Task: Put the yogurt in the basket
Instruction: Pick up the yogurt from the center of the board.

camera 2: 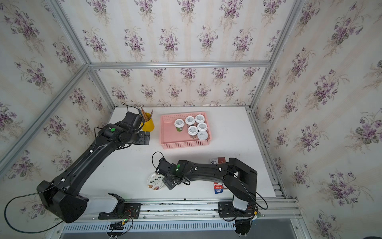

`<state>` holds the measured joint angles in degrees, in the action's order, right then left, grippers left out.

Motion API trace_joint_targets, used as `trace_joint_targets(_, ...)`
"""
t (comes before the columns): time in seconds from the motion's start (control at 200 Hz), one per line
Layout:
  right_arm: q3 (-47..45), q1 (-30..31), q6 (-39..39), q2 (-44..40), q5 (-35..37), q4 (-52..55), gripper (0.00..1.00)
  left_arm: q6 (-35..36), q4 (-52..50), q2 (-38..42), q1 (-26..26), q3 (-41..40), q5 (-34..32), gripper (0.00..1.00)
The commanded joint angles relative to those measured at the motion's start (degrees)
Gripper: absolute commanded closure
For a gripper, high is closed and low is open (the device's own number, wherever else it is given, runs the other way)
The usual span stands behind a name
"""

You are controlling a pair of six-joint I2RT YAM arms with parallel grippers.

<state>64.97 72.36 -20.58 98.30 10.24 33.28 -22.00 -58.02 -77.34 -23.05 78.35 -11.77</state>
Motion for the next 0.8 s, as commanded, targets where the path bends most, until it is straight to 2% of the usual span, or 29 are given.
trace_joint_targets(0.0, -0.1, 0.0, -0.1, -0.6, 0.5, 1.0, 0.19, 0.7, 0.0, 0.0, 0.1, 0.5, -0.4, 0.01)
trace_joint_targets(0.42, 2.5, -1.0, 0.4, -1.4, 1.5, 4.6, 0.19, 1.3, -0.8, 0.0, 0.0, 3.1, -0.2, 0.01)
trace_joint_targets(0.569, 6.4, -4.4, 2.9, -2.1, 2.0, 8.4, 0.19, 1.5, -1.1, 0.3, 0.1, 4.0, 0.4, 0.01)
trace_joint_targets(0.794, 17.7, -10.5, 6.6, 0.6, 3.1, 11.5, 0.19, 1.8, -0.5, 0.4, 0.1, 3.5, 0.7, 0.01)
